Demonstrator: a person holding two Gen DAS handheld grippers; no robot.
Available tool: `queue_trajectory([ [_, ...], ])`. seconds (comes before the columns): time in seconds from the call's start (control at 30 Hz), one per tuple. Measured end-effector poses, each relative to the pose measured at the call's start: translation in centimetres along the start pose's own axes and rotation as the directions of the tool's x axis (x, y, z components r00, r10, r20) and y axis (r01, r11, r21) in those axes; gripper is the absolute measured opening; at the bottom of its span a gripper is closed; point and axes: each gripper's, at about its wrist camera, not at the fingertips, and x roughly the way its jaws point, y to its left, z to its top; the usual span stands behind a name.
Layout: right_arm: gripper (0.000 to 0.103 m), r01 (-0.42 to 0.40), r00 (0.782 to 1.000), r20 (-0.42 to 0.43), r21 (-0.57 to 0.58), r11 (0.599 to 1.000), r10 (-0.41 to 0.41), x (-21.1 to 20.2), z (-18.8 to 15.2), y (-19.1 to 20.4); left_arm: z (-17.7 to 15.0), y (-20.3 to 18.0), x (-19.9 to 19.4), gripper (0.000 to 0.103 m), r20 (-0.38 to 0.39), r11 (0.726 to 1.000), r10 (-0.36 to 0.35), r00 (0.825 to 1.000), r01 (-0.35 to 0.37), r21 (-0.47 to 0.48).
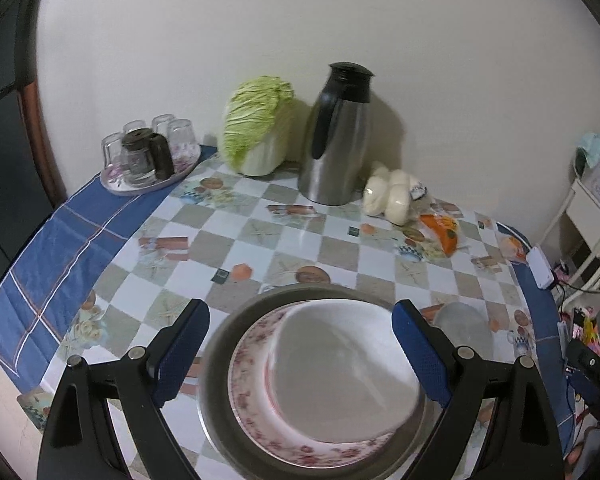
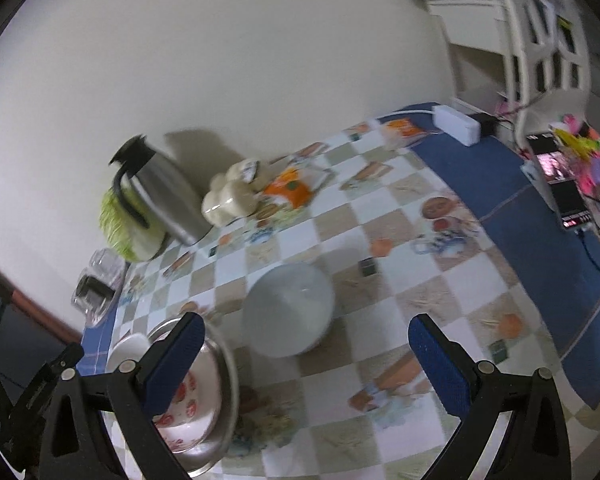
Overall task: Organize plates and bowls
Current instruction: 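Move both grippers to the rim of the plain white round bowl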
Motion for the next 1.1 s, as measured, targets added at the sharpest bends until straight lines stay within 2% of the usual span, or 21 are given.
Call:
queue_trajectory([
  [0.17, 0.103, 0.026, 1.000, 0.011, 0.055, 0.998, -0.027, -0.4, 0.6, -3.1, 0.2, -3.5, 0.0, 0.093, 0.016, 0.995, -0.022, 1.000, 0.020, 0.096],
  [0.33, 0.103, 0.052, 0.999, 0.009, 0.102, 0.993, -0.053, -0.2, 1.1, -5.4, 0.2, -6.7, 0.9, 0.093, -0.029, 0.986, -0.067, 0.997, 0.071, 0.150],
  [0.57, 0.103, 0.099, 0.995, -0.016, 0.124, 0.987, -0.098, 1.0, 1.6, -7.7, -0.4, -10.9, 3.4, 0.093, -0.087, 0.969, -0.076, 0.993, 0.094, 0.230],
  [0.73, 0.103, 0.123, 0.992, -0.047, 0.113, 0.986, -0.119, 2.6, 1.9, -8.0, -0.8, -12.7, 5.2, 0.092, -0.134, 0.963, -0.078, 0.988, 0.110, 0.246],
  [0.93, 0.103, 0.136, 0.988, -0.080, 0.073, 0.988, -0.130, 4.5, 1.7, -7.1, -0.9, -14.6, 6.7, 0.090, -0.157, 0.956, -0.087, 0.984, 0.127, 0.265],
  [1.1, 0.103, 0.131, 0.986, -0.108, 0.029, 0.991, -0.127, 6.4, 1.4, -5.8, -1.2, -15.6, 8.5, 0.084, -0.185, 0.955, -0.092, 0.978, 0.139, 0.261],
])
